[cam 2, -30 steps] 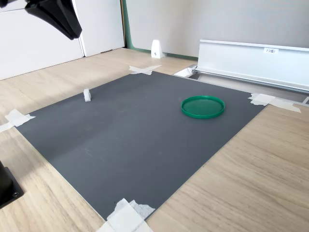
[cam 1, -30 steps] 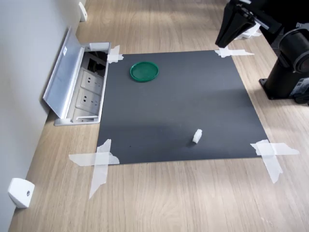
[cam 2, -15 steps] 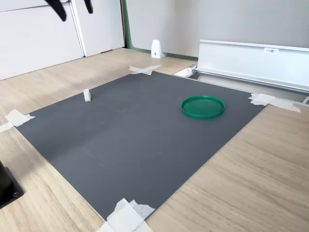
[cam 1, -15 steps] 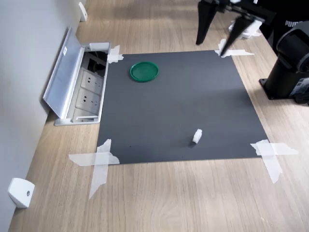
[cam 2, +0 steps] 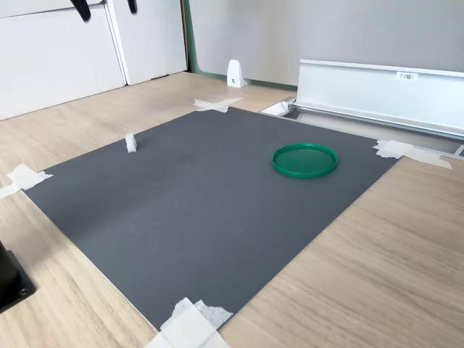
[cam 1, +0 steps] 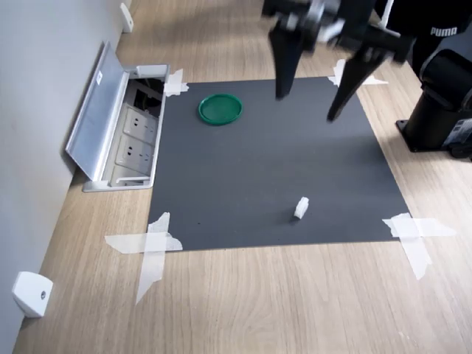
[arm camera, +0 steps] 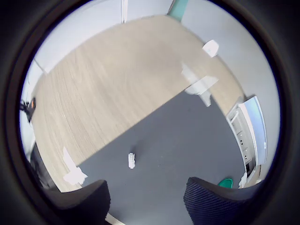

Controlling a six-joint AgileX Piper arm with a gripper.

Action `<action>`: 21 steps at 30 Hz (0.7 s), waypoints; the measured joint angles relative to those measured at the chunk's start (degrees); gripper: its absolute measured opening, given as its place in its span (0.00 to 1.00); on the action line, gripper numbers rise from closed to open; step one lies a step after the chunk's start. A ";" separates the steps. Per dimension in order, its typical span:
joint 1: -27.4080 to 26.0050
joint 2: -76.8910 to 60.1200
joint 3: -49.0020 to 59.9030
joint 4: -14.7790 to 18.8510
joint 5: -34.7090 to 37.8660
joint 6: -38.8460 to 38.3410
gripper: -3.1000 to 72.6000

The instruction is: Grasp a white terminal and put it on the green lid.

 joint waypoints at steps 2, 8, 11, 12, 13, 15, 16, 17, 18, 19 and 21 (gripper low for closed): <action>0.68 2.26 0.00 -1.10 -0.12 -0.32 0.91; 0.81 5.08 0.71 -1.70 -3.68 -2.70 0.91; 0.86 5.39 3.97 -1.50 -6.43 -4.27 0.91; 0.86 5.50 5.41 -1.50 -7.43 -4.65 0.91; 0.86 5.72 6.87 -1.50 -8.68 -5.01 0.91; 0.86 5.85 9.56 -1.50 -10.78 -5.72 0.91; 0.86 5.85 10.62 -1.50 -11.78 -5.97 0.91; 0.86 5.85 11.52 -1.50 -12.81 -6.17 0.91; 0.86 5.91 12.30 -1.50 -13.79 -6.23 0.91; 0.86 6.06 12.80 -1.57 -14.34 -6.23 0.91; 0.86 6.90 13.61 -1.93 -15.32 -6.23 0.91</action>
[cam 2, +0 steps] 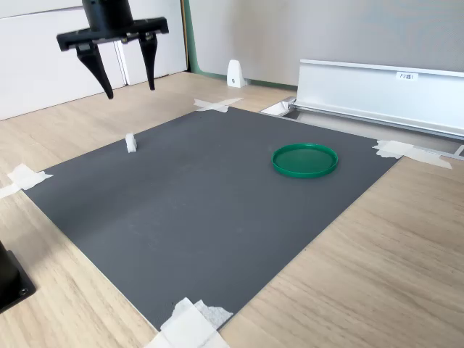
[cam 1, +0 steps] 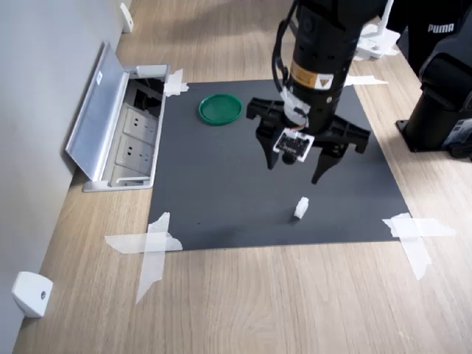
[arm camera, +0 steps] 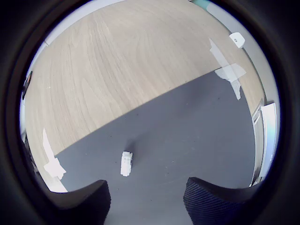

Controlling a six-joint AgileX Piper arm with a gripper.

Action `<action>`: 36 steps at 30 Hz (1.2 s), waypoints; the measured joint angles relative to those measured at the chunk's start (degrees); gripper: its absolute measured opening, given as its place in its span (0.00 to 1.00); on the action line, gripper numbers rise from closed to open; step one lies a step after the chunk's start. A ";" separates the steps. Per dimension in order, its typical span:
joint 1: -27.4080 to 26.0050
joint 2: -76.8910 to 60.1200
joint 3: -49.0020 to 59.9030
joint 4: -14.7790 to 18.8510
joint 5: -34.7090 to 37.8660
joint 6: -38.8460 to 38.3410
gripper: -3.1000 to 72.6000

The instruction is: Grasp a white terminal and put it on the green lid.

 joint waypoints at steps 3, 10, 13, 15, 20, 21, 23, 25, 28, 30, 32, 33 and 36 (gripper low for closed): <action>0.00 2.31 0.40 -0.60 -0.67 0.15 0.91; 0.00 5.96 0.46 -0.90 -4.02 1.55 0.90; 0.00 7.48 0.46 -0.90 -4.39 2.01 0.90; 0.00 8.11 0.46 -0.90 -4.67 2.16 0.90; 0.00 8.21 0.46 -0.90 -4.89 2.25 0.89; 0.00 8.21 0.46 -0.90 -4.89 2.25 0.90; 0.00 8.03 0.46 -0.64 -4.84 2.25 0.90; 0.00 7.09 0.46 0.15 -4.58 2.25 0.90; 0.00 3.92 0.41 0.67 -3.92 2.32 0.89; 0.00 1.58 0.36 0.84 -2.79 2.38 0.89; 0.00 -0.17 0.36 1.29 -1.41 2.38 0.89; 0.00 -0.88 0.36 1.62 -0.73 2.44 0.89; 0.49 -2.26 0.36 2.01 1.02 2.65 0.89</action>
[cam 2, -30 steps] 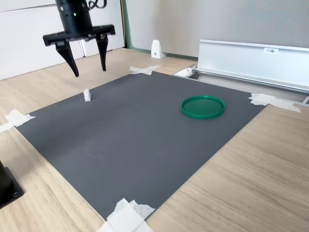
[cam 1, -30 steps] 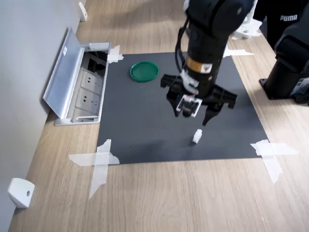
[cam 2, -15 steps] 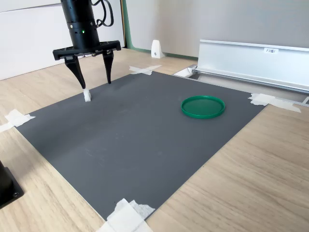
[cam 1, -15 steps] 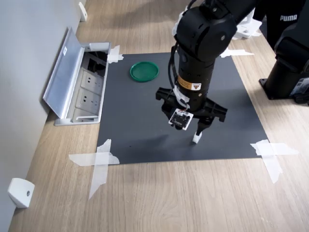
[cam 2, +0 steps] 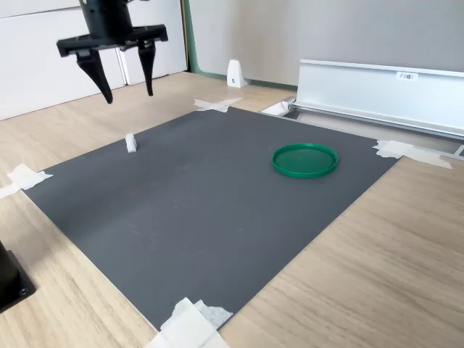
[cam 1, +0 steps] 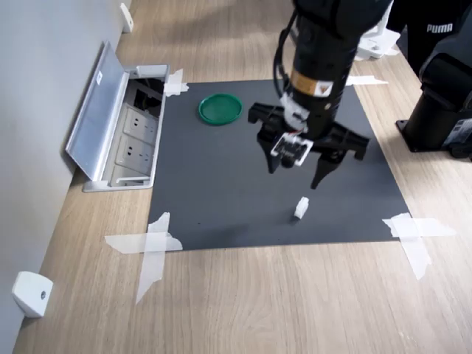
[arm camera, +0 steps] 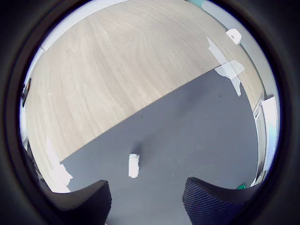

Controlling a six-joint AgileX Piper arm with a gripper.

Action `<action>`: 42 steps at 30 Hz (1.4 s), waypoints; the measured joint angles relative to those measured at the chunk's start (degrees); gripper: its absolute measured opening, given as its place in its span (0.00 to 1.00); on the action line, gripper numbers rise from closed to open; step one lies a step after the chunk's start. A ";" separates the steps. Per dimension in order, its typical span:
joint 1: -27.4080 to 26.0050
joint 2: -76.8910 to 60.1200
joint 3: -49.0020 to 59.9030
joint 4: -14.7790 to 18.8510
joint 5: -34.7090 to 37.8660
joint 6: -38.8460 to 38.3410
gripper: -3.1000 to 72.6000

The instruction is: Grasp a white terminal and put it on the green lid.

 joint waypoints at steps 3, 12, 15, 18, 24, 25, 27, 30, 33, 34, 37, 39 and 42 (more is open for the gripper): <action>1.42 -0.88 0.00 -0.12 0.78 0.51 0.89; 2.15 -0.71 4.50 -1.72 -4.68 1.07 0.89; 2.15 0.09 5.75 -1.72 -6.19 1.07 0.89; 2.15 2.22 6.00 -1.72 -7.52 1.07 0.89; 2.15 6.16 6.00 -0.89 -10.15 1.07 0.88; 2.15 6.53 6.00 -0.69 -10.15 1.07 0.88; 2.15 7.15 6.00 -0.33 -10.15 1.12 0.88; 2.15 7.35 6.00 -0.10 -10.21 1.34 0.88; 2.15 7.38 6.00 -0.10 -10.49 1.45 0.88; 2.15 7.38 6.00 -0.10 -10.56 1.45 0.88; 2.15 7.38 6.85 -0.10 -11.37 1.45 0.88; 2.15 7.38 7.67 -0.36 -11.77 1.45 0.88; 2.15 7.38 8.21 -1.28 -12.61 1.45 0.88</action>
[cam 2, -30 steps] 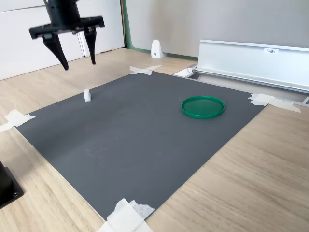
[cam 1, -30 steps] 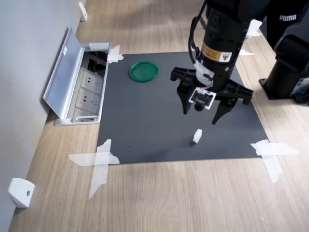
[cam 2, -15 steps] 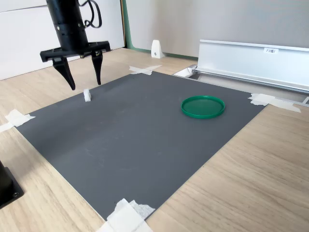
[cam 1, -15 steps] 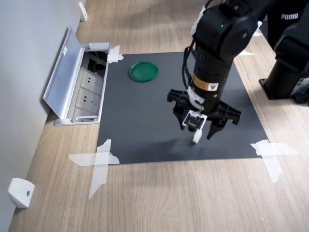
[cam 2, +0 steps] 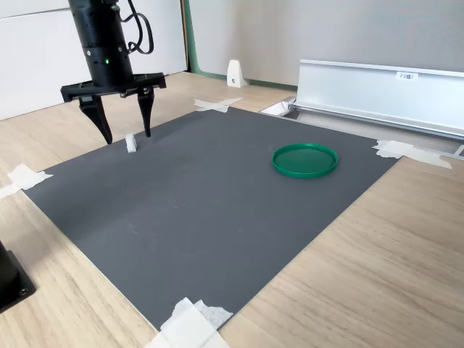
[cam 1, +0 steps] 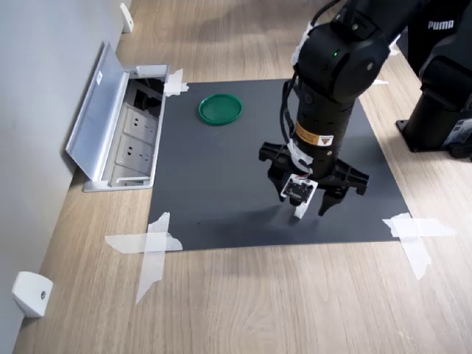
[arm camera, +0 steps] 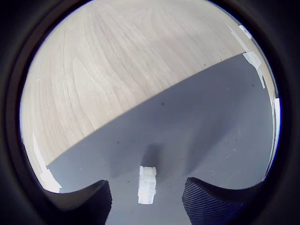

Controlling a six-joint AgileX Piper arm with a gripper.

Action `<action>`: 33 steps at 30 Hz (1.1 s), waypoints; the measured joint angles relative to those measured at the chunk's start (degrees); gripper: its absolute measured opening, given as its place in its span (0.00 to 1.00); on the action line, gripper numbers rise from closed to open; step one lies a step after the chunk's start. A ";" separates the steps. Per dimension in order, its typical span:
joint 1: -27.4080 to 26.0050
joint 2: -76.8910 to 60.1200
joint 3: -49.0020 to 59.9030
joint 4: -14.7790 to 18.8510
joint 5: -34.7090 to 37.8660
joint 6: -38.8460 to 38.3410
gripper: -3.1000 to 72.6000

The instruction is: Grasp a white terminal and put it on the green lid.

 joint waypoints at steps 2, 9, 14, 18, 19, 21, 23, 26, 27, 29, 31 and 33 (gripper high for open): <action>0.00 0.00 0.03 -0.37 -0.86 0.00 0.88; 0.00 0.55 0.03 -0.37 -1.98 0.00 0.88; 0.00 1.92 0.07 -0.37 -1.92 0.00 0.88; 0.80 1.92 0.07 -0.76 -1.66 0.00 0.85; 1.14 1.92 0.07 -0.83 -1.60 0.00 0.83; 2.00 1.92 0.07 -0.81 -1.56 0.07 0.79; 2.45 1.92 0.07 -0.81 -1.56 0.72 0.75; 2.50 1.92 0.07 -1.00 -1.56 2.17 0.70; 2.50 1.92 0.07 -1.09 -1.56 2.63 0.69; 2.50 1.92 0.07 -1.27 -1.56 3.74 0.65; 2.50 1.92 0.07 -1.33 -1.54 4.68 0.62; 2.50 1.92 0.07 -1.54 -1.54 5.98 0.57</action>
